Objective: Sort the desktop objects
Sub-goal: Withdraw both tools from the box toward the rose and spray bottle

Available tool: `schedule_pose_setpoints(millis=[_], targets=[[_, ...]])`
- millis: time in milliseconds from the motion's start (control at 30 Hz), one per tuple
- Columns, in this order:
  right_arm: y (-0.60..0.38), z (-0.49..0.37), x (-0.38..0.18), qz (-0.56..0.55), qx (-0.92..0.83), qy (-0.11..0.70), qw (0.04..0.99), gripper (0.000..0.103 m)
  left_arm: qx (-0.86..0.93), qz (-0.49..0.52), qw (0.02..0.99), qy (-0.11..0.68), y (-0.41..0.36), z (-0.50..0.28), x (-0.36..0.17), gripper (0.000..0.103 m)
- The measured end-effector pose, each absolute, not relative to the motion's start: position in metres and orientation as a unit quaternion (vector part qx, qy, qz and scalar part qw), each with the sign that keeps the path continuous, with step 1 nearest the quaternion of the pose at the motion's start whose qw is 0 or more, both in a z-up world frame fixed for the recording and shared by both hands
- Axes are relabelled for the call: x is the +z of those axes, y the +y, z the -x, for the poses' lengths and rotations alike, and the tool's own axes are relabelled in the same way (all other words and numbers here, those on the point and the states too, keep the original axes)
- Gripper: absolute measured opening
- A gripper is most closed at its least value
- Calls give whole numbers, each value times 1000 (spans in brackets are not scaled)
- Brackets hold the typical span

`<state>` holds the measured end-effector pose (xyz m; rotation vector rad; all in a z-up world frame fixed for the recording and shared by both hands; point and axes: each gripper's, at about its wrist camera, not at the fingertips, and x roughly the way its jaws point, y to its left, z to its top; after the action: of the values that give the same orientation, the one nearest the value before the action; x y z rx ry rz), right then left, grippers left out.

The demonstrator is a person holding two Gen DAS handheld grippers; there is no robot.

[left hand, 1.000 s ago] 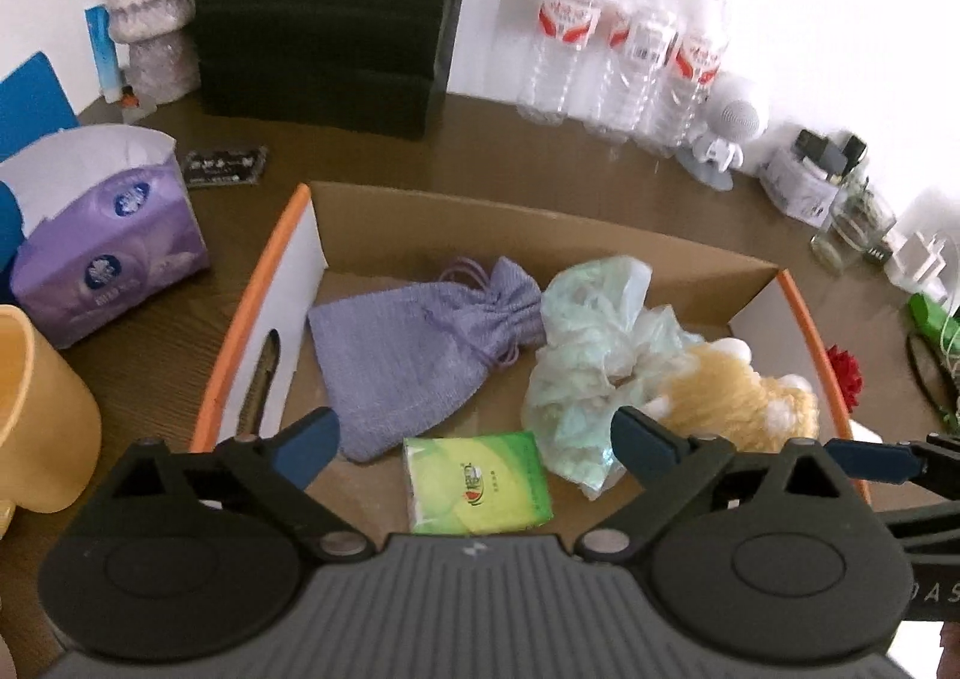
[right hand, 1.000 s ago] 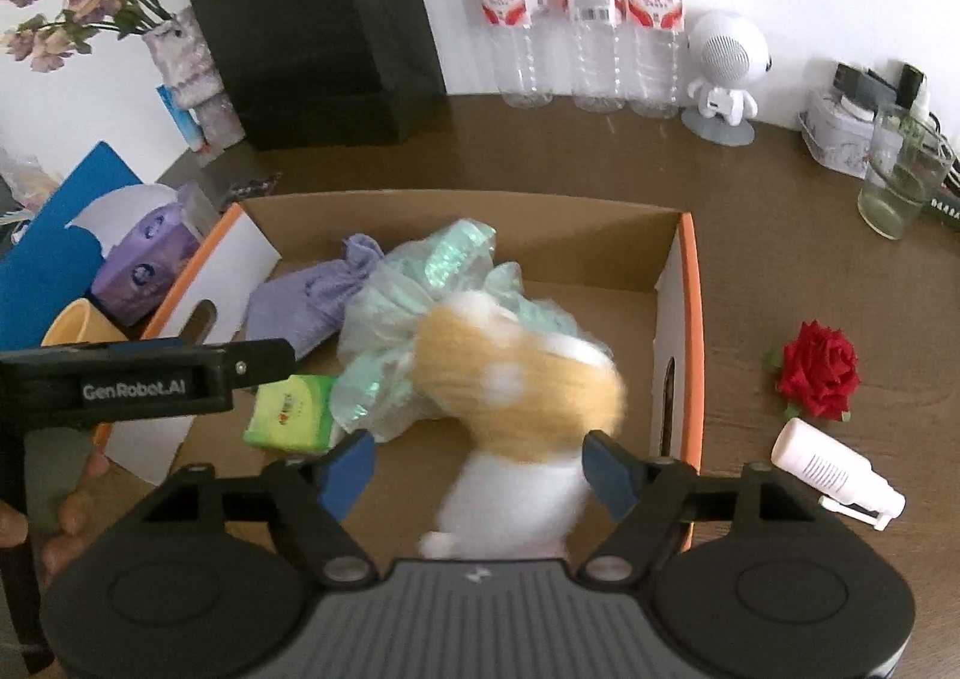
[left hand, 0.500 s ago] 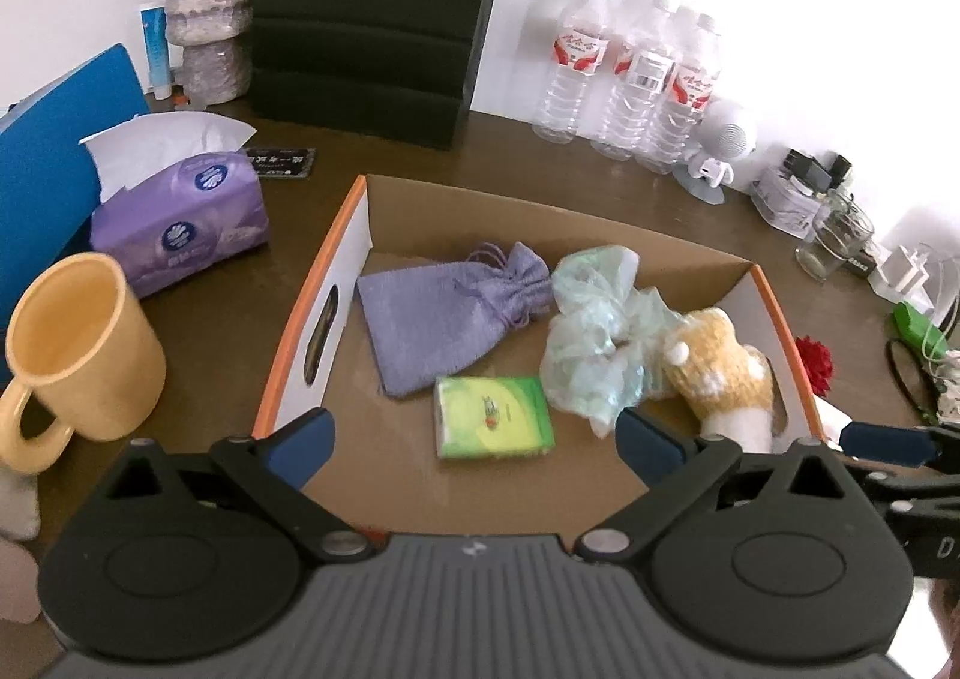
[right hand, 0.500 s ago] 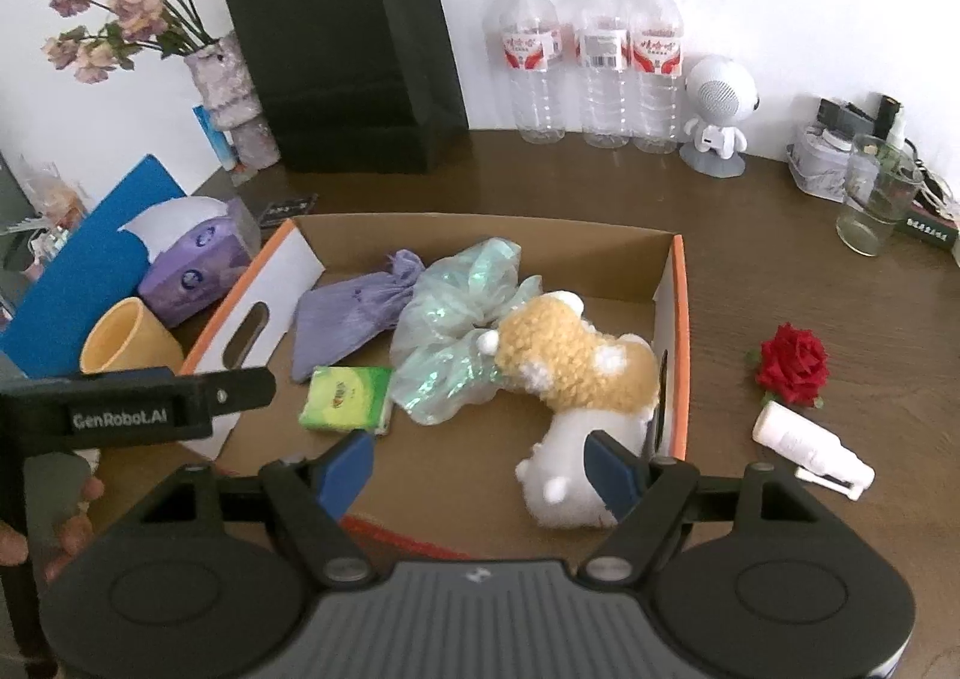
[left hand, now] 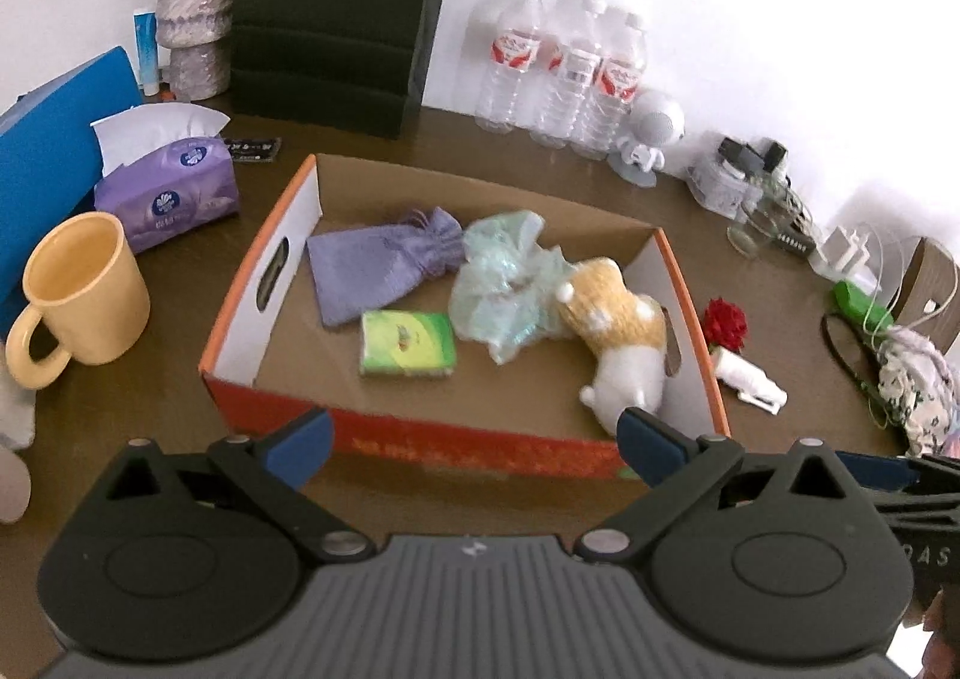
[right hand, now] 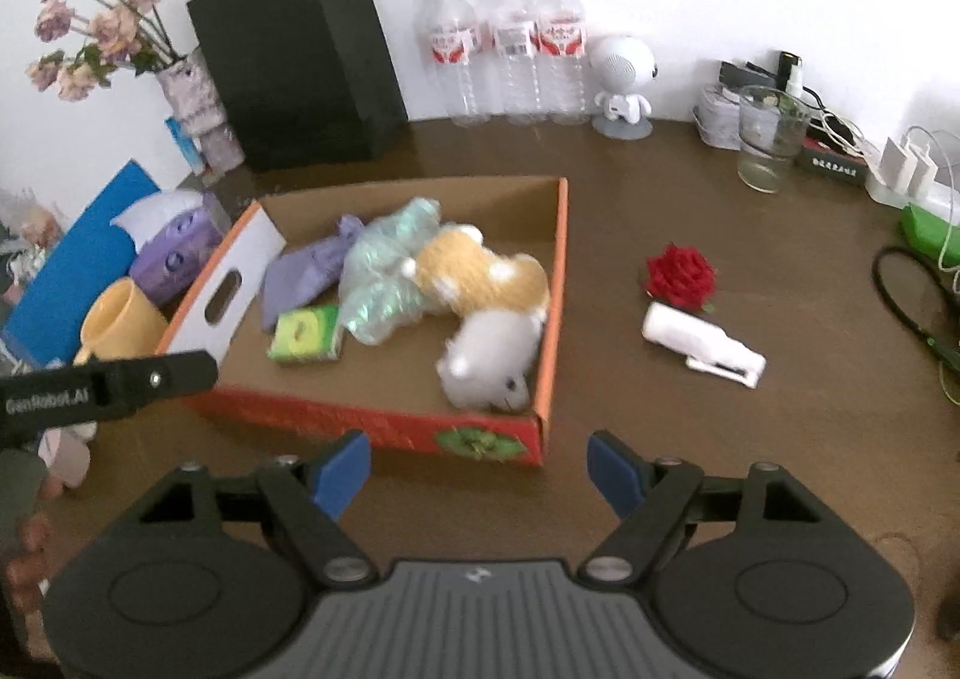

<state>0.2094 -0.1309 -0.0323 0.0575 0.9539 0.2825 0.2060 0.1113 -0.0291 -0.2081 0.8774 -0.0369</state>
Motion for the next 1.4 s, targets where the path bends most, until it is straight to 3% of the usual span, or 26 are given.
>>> schedule_pose_setpoints(millis=[67,200,267,1000,1400], targets=[[-138,-202,-31,-17,139,458,878,90,-18,100,898,427,101,-200,-28,103],[-154,-192,-26,8,145,462,875,93,-26,97,897,430,76,-190,-23,103],[-163,-188,-25,9,149,467,871,101,-30,91,897,433,65,-188,-21,103],[-270,-163,-25,-4,128,476,870,103,-69,62,901,424,-48,-173,-13,103],[-330,-173,-45,-13,113,500,859,103,-84,59,887,451,-106,-187,-34,103]])
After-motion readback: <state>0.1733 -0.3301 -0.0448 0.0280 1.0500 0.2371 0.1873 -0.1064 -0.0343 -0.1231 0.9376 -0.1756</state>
